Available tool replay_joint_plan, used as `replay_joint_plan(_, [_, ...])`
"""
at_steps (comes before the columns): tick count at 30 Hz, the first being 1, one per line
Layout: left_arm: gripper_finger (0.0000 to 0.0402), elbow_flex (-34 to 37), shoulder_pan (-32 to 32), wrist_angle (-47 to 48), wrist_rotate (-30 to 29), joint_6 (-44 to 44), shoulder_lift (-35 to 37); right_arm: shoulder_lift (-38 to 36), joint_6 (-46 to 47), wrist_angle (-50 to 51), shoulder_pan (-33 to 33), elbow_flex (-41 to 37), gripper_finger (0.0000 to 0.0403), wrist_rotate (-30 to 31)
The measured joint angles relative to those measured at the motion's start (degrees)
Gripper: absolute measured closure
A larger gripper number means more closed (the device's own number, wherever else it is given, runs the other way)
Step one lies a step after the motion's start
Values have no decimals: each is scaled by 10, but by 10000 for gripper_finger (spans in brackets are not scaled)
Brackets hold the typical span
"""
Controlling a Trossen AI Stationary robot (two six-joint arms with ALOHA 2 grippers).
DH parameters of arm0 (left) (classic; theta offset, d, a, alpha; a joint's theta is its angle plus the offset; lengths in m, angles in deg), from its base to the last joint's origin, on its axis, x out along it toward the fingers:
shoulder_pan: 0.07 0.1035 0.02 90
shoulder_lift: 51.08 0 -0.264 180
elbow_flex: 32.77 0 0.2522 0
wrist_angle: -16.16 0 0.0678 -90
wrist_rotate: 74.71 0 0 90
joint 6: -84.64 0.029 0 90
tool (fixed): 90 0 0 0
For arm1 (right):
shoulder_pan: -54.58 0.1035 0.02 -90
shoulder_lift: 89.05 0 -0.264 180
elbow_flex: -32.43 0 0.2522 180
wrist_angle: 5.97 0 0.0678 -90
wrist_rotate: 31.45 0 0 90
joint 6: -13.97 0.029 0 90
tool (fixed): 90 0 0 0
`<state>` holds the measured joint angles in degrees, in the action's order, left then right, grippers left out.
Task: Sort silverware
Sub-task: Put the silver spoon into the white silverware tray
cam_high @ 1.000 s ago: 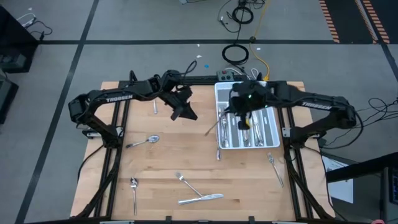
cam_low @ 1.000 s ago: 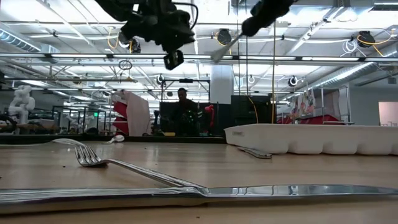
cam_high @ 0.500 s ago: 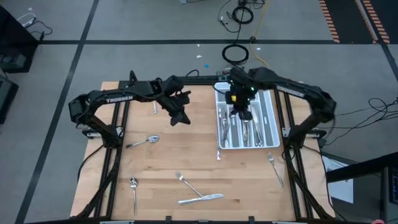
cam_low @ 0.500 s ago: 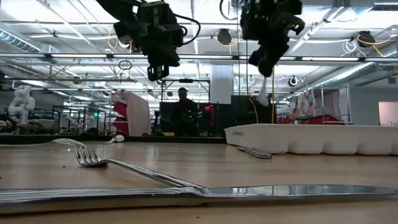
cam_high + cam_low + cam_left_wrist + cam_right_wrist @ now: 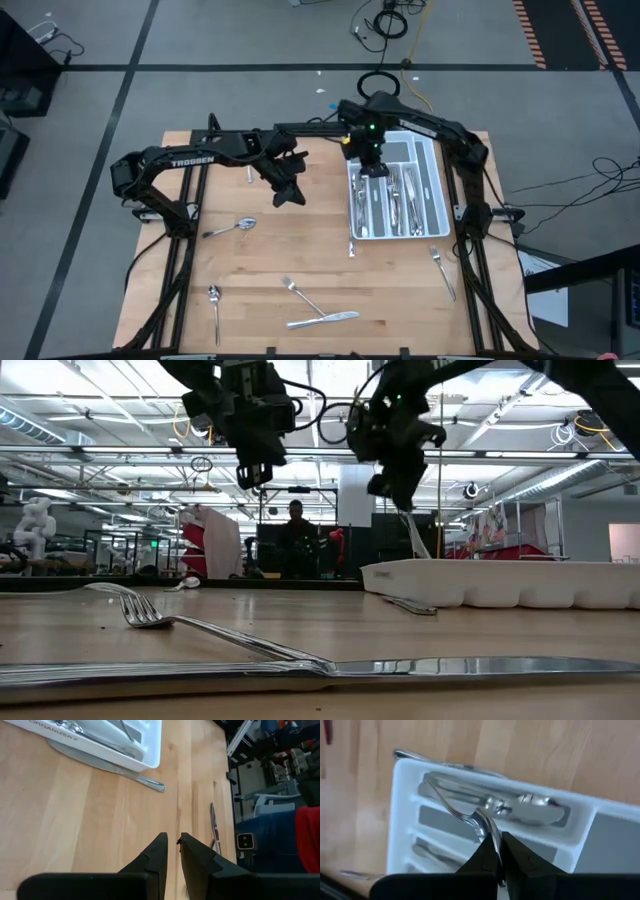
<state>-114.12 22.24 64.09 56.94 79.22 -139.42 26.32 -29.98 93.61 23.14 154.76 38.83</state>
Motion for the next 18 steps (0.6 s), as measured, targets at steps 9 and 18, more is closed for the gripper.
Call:
replay_joint_plan(9, [345, 0, 0, 25, -2, 18, 0, 73, -27, 1, -3, 1, 403, 1])
replay_joint_plan(18, [345, 0, 0, 25, -2, 33, 0, 125, -37, -18, -11, 0, 403, -19])
